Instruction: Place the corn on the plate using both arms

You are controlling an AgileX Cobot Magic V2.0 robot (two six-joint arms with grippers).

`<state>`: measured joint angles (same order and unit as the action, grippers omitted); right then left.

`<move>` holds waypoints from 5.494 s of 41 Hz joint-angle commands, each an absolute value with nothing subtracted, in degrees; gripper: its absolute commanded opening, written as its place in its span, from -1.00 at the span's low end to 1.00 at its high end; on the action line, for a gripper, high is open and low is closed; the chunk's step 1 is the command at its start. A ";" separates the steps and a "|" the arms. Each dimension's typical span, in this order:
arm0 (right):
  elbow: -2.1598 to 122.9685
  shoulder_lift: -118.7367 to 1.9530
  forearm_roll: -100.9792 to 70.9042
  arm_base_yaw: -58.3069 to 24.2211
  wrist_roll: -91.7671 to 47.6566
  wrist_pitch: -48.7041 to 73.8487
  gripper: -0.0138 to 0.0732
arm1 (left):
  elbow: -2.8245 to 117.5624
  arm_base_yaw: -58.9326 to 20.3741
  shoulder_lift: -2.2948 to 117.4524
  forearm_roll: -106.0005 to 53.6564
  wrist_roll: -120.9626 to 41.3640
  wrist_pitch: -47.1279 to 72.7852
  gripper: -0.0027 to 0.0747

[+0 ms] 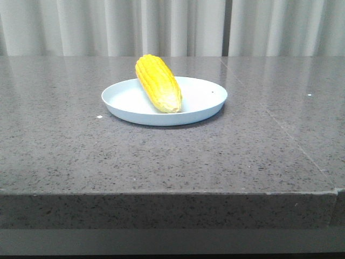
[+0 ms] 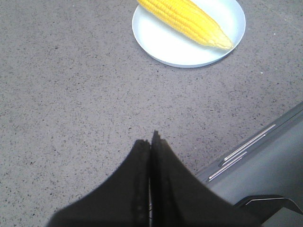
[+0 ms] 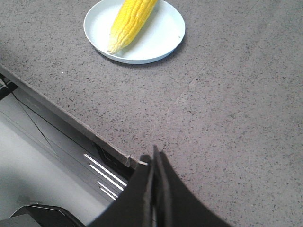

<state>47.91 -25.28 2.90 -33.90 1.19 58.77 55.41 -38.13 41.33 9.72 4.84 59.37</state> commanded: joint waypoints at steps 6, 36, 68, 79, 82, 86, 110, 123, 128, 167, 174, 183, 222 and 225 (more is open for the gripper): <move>49.19 -25.74 3.82 -33.87 0.74 54.67 -0.84 | 56.90 -38.32 41.26 9.83 4.83 56.34 -0.98; 49.19 -25.74 3.82 -33.87 0.74 54.74 -0.84 | 42.97 -23.61 30.74 5.34 4.83 44.25 -0.98; 49.19 -25.74 3.82 -33.87 0.74 54.75 -0.84 | -1.84 -1.59 -1.35 -1.36 2.95 -4.93 -0.98; 49.19 -25.74 3.82 -33.87 0.74 54.66 -0.84 | -1.84 -0.32 -1.35 -1.36 2.95 -4.83 -0.98; 49.19 -25.74 3.82 -33.87 0.74 54.66 -0.84 | -1.84 -0.32 -1.35 -0.69 2.95 -4.72 -0.98; 49.19 -25.74 3.82 -33.87 0.74 54.66 -0.84 | -1.84 -0.32 -1.35 1.43 2.95 -4.57 -0.98; 49.19 -25.74 3.82 -33.87 0.74 54.66 -0.84 | -1.84 -2.44 -1.35 -0.31 -1.67 -3.71 -0.98; 49.19 -25.74 3.82 -33.87 0.74 54.66 -0.84 | -1.84 -2.44 -1.35 -0.31 -1.67 -3.71 -0.98; 49.19 -25.74 3.82 -33.87 0.74 54.66 -0.84 | -1.84 -2.44 -1.35 -0.31 -1.67 -3.71 -0.98; 9.44 0.60 -5.22 -3.14 0.78 9.22 -0.84 | -1.84 -2.44 -1.35 -0.31 -1.67 -3.71 -0.98; 2.14 1.58 -5.78 -1.14 0.78 2.62 -0.84 | -1.84 -2.44 -1.35 -0.31 -1.67 -3.71 -0.98; -0.25 1.58 -5.78 -1.14 0.78 0.32 -0.84 | -1.84 -2.44 -1.35 -0.31 -1.67 -3.71 -0.98; -0.25 1.58 -3.10 0.16 4.95 -4.12 -0.84 | -1.84 -2.44 -1.35 -0.31 -1.67 -3.71 -0.98; -0.25 1.58 -2.71 0.00 5.32 -4.62 -0.84 | -1.84 -2.44 -1.35 -0.31 -1.67 -3.71 -0.98</move>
